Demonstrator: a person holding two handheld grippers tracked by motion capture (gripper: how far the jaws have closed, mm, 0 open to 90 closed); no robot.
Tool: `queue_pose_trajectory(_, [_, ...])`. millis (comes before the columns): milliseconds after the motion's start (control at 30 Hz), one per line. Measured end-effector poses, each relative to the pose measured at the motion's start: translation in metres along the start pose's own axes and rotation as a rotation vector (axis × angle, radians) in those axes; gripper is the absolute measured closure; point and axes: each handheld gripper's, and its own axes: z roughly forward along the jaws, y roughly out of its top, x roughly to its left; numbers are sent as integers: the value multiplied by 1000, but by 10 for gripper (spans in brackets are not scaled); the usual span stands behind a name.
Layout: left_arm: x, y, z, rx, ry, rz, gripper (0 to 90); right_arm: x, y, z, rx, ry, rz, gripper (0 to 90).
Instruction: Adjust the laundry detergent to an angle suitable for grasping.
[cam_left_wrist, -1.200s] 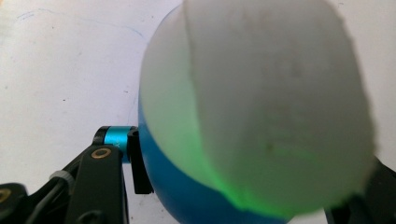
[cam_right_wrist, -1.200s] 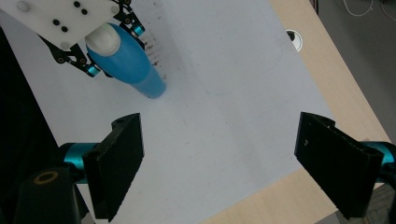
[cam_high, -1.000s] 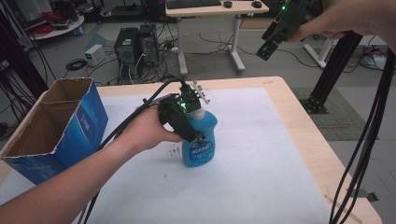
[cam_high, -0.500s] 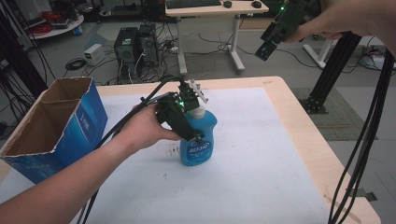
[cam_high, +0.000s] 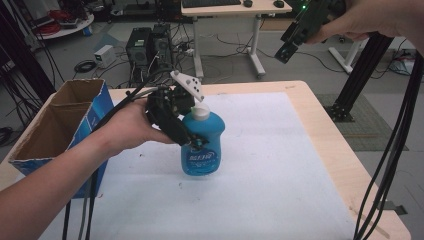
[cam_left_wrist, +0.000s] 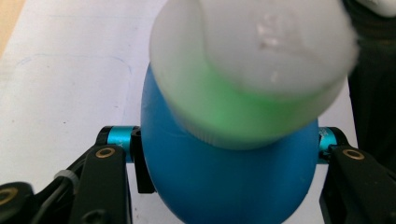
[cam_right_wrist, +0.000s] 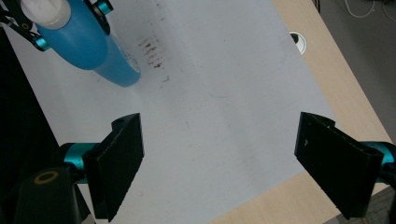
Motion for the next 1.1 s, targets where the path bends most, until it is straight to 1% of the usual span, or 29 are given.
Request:
queue_pose_trajectory(33, [-2, -4, 2, 2, -2, 9, 427, 1, 1, 0, -1, 1, -3, 152])
queue_pose_trajectory(67, [-2, -4, 2, 2, -2, 9, 427, 1, 1, 0, -1, 1, -3, 152])
queue_pose_trajectory(100, [-4, -8, 5, 5, -7, 11, 427, 2, 2, 2, -1, 3, -6, 152])
queue_pose_trajectory(133, [-7, -14, 12, 2, -18, 5, 427, 3, 2, 2, 0, 4, -6, 152])
queue_pose_trajectory(167, [-7, -14, 12, 2, -18, 5, 427, 3, 2, 2, 0, 4, -6, 152])
queue_pose_trajectory(200, [-9, -20, 17, -6, -22, -6, 427, 4, 2, 3, 3, 5, -6, 152])
queue_pose_trajectory(233, [-10, -22, 20, -8, -25, -3, 427, 5, 3, 5, 9, 7, -9, 152])
queue_pose_trajectory(267, [-12, -25, 22, -23, -25, 5, 427, 5, 3, 6, 11, 8, -11, 152])
queue_pose_trajectory(300, [-13, -27, 22, -55, -19, 3, 428, 6, 4, 7, 15, 10, -15, 152])
queue_pose_trajectory(333, [-13, -27, 22, -55, -19, 3, 428, 6, 4, 7, 15, 10, -15, 152])
queue_pose_trajectory(367, [-13, -29, 22, -62, -25, -9, 428, 7, 5, 8, 17, 12, -17, 152])
queue_pose_trajectory(433, [-13, -30, 21, -52, -30, -1, 426, 7, 7, 8, 16, 11, -18, 152])
queue_pose_trajectory(467, [-12, -31, 21, -48, -28, -9, 424, 7, 7, 8, 12, 13, -21, 152])
queue_pose_trajectory(500, [-12, -31, 21, -48, -28, -9, 423, 7, 7, 8, 12, 13, -21, 152])
queue_pose_trajectory(533, [-12, -33, 19, -32, -29, -9, 422, 8, 8, 9, 12, 14, -24, 152])
queue_pose_trajectory(567, [-12, -33, 19, -32, -29, -9, 420, 8, 8, 9, 12, 14, -24, 152])
queue_pose_trajectory(633, [-13, -34, 17, -3, -15, -15, 413, 7, 8, 10, 13, 13, -23, 152])
queue_pose_trajectory(667, [-13, -35, 16, 1, 0, -20, 393, 7, 9, 10, 12, 13, -23, 152])
queue_pose_trajectory(733, [-14, -35, 14, 7, 7, -32, 371, 7, 10, 10, 12, 15, -25, 152])
queue_pose_trajectory(800, [-15, -33, 12, 43, 27, -54, 278, 8, 11, 11, 10, 17, -27, 152])
queue_pose_trajectory(833, [-16, -33, 9, 56, 32, -62, 266, 8, 12, 11, 11, 19, -29, 152])
queue_pose_trajectory(867, [-16, -33, 9, 56, 32, -62, 262, 8, 12, 11, 11, 19, -29, 152])
queue_pose_trajectory(900, [-17, -32, 3, 64, 37, -60, 262, 9, 12, 12, 10, 21, -33, 152])
queue_pose_trajectory(933, [-18, -33, 0, 65, 40, -65, 238, 9, 13, 12, 11, 24, -37, 152])
queue_pose_trajectory(967, [-18, -33, -7, 76, 44, -82, 238, 9, 13, 12, 11, 24, -37, 152])
queue_pose_trajectory(1000, [-18, -34, -13, 90, 56, -85, 215, 10, 13, 12, 14, 23, -37, 152])
queue_pose_trajectory(1033, [-20, -35, -19, 83, 73, -102, 214, 10, 14, 13, 14, 25, -39, 152])
queue_pose_trajectory(1067, [-18, -36, -27, 106, 80, -89, 214, 10, 14, 13, 15, 25, -39, 152])
queue_pose_trajectory(1100, [-17, -38, -34, 112, 89, -101, 213, 11, 14, 13, 14, 26, -40, 152])
